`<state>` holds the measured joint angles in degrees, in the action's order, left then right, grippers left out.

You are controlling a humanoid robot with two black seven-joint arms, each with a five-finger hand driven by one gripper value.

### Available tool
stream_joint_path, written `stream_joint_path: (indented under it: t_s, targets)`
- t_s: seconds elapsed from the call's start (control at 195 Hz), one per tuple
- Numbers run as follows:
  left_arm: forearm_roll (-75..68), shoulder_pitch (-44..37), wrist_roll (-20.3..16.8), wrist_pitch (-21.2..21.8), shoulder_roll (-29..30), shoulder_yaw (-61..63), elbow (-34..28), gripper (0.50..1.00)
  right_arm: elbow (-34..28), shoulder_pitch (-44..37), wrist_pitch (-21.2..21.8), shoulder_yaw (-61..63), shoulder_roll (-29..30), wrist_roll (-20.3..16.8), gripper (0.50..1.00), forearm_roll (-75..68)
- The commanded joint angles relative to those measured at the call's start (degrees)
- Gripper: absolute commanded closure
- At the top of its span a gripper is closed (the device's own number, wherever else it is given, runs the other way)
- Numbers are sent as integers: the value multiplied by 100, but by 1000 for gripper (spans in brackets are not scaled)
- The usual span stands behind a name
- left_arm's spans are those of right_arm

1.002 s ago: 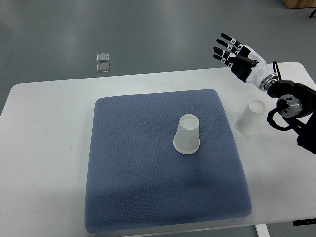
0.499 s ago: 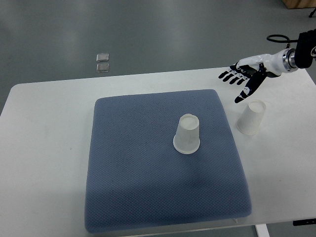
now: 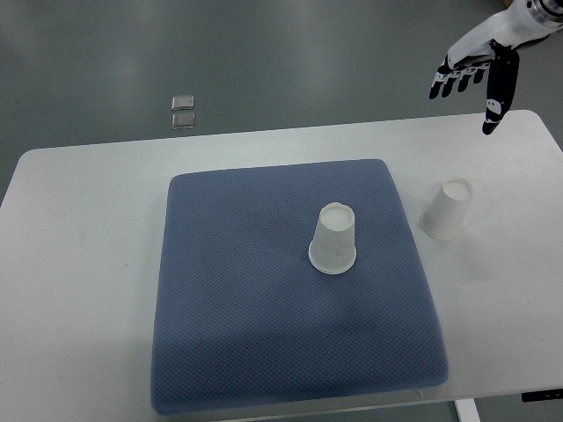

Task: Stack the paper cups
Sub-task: 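Move the right hand above the white paper cup beside the pad, then lower the right hand around the cup and close its fingers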

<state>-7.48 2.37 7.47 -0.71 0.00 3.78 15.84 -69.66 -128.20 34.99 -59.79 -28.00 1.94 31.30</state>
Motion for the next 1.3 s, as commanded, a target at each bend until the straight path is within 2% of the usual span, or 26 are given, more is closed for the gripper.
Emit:
stream_joint_path:
  t_s: [0.0,0.252,0.463,0.864,1.11,1.295]
  targets:
    - [1,0,0,-8,0,0,6,500,-276,-346,1,-191,58,0,574,-1]
    - [1,0,0,-8,0,0,15,500,-566,-706,1,-296,14,17,574,-45]
    - [1,-26,0,1,0,-9,6,500,-513,-161,-10,-261,-30,17,576,-45]
    - [1,-62,9,1,0,-9,-2,500,-118,1544,-1768,-208,67,8,579,-54]
    - [9,-70,9,1,0,-9,-2,500,374,2387,-2321,-191,392,8,581,-71]
    - [9,-106,9,1,0,-9,-2,500,665,2757,-2436,-182,603,8,583,-71]
